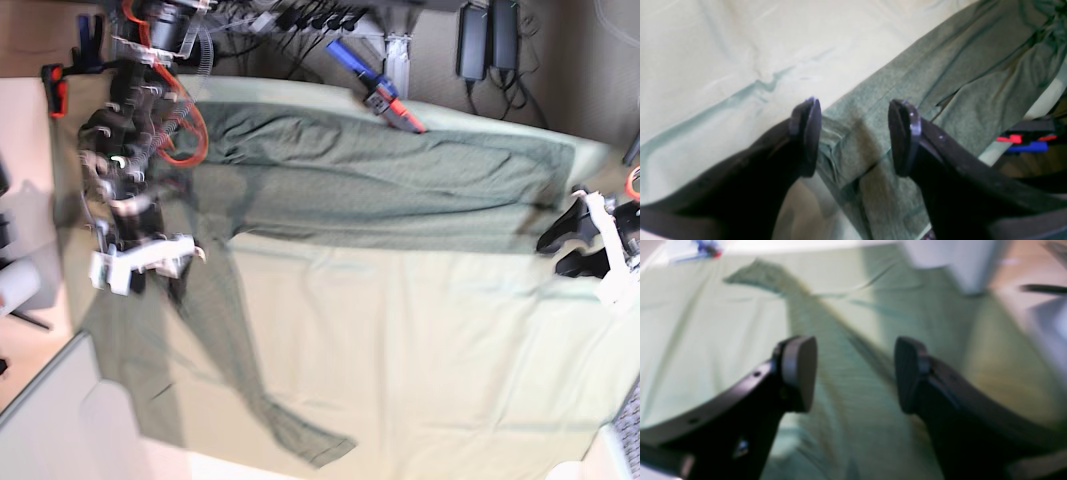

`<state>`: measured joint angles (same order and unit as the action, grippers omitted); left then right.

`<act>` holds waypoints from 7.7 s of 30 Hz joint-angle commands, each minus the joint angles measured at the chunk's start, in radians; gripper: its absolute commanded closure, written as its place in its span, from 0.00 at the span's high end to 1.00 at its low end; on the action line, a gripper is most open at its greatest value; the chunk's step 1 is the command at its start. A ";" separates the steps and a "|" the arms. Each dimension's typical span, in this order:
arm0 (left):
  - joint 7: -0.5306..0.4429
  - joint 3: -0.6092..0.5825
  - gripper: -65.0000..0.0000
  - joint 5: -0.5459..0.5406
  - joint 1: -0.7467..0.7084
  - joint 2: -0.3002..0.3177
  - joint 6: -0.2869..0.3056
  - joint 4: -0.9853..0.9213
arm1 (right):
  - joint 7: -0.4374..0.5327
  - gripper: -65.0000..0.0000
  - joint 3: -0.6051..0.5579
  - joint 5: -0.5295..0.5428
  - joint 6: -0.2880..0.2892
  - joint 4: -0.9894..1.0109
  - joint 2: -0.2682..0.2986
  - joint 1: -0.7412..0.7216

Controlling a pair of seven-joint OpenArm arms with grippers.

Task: Fold the T-shirt properly
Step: 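Move the right gripper to the trailing sleeve and pinch its cuff, then bring the left gripper over and grasp the sleeve and hem bunch, then drag the held sleeve with the left gripper onto the folded body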

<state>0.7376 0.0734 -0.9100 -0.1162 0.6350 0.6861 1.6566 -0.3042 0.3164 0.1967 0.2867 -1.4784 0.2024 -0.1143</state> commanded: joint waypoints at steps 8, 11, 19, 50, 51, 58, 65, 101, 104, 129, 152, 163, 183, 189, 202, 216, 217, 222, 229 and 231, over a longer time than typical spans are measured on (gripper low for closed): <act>-0.014 0.010 0.55 -0.023 0.013 0.019 0.012 0.014 | 0.142 0.57 -0.237 -0.300 -0.165 0.537 -0.043 -0.326; -0.014 0.010 0.55 -0.032 0.013 0.020 0.012 0.014 | 0.179 0.57 -0.275 -0.362 -0.240 0.677 -0.042 -0.393; -0.015 0.010 0.55 -0.048 0.013 0.022 0.012 0.014 | 0.182 0.56 -0.278 -0.373 -0.247 0.706 -0.043 -0.426; -0.033 0.010 0.55 -0.028 0.014 0.022 0.012 0.014 | -0.011 0.00 -0.573 -0.340 -0.159 -0.061 0.001 0.048; -0.037 0.010 0.55 -0.028 0.014 0.022 0.012 0.014 | -0.011 0.00 -0.573 -0.339 -0.159 -0.100 0.021 0.085; -0.078 0.010 0.55 -0.029 0.014 0.022 0.012 0.014 | -0.014 0.00 -0.571 -0.389 -0.159 -0.294 0.131 0.289; -0.096 0.008 0.55 -0.008 0.056 -0.031 0.012 0.014 | -0.014 0.05 -0.536 -0.388 -0.160 -0.324 0.129 0.325; -0.225 -0.310 0.67 0.243 0.581 -0.472 0.012 -0.576 | -0.011 0.46 0.093 -0.177 -0.257 0.005 0.198 0.212; -0.225 -0.310 0.67 0.246 0.579 -0.473 0.012 -0.577 | -0.011 0.46 0.093 -0.175 -0.257 0.025 0.207 0.203; -0.406 -0.311 0.67 0.605 0.629 -0.774 -0.194 -0.901 | -0.102 0.46 0.093 -0.132 -0.257 0.021 0.204 0.212; -0.424 -0.311 0.00 0.653 0.628 -0.792 -0.146 -0.901 | -0.115 0.46 0.093 -0.117 -0.257 0.021 0.204 0.211; -0.287 -0.207 0.00 0.550 0.590 -0.792 0.001 -0.687 | -0.111 0.46 0.093 -0.117 -0.258 0.021 0.205 0.211; -0.240 -0.207 0.00 0.484 0.097 -0.708 0.012 -0.035 | -0.095 0.46 0.093 -0.117 -0.258 0.021 0.205 0.211; -0.266 -0.207 0.28 0.484 0.080 -0.684 0.012 -0.033 | -0.095 0.46 0.093 -0.098 -0.258 0.021 0.205 0.211; -0.397 -0.237 0.58 0.618 0.286 -0.666 -0.022 -0.177 | -0.096 0.46 0.093 -0.099 -0.258 0.021 0.205 0.211; -0.682 -0.311 0.58 0.843 0.707 -0.724 -0.208 -0.987 | -0.118 0.46 0.093 -0.099 -0.257 0.021 0.204 0.212; -0.682 -0.311 0.58 0.848 0.715 -0.724 -0.208 -1.009 | -0.120 0.46 0.093 -0.099 -0.257 0.021 0.204 0.211; -0.681 -0.311 0.58 0.849 0.700 -0.741 -0.260 -1.025 | -0.119 0.46 0.093 -0.099 -0.257 0.021 0.204 0.211; -0.682 -0.311 0.57 0.875 0.692 -0.792 -0.340 -1.026 | -0.124 0.46 0.093 -0.100 -0.257 0.021 0.205 0.212; -0.682 -0.311 0.57 0.875 0.692 -0.792 -0.339 -1.026 | -0.124 0.46 0.093 -0.100 -0.257 0.021 0.205 0.212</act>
<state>0.0776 -0.2367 -0.0273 0.5434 -0.1551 0.3542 0.6167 -0.4435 0.4000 0.1005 0.0360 -1.4399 0.3878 0.1055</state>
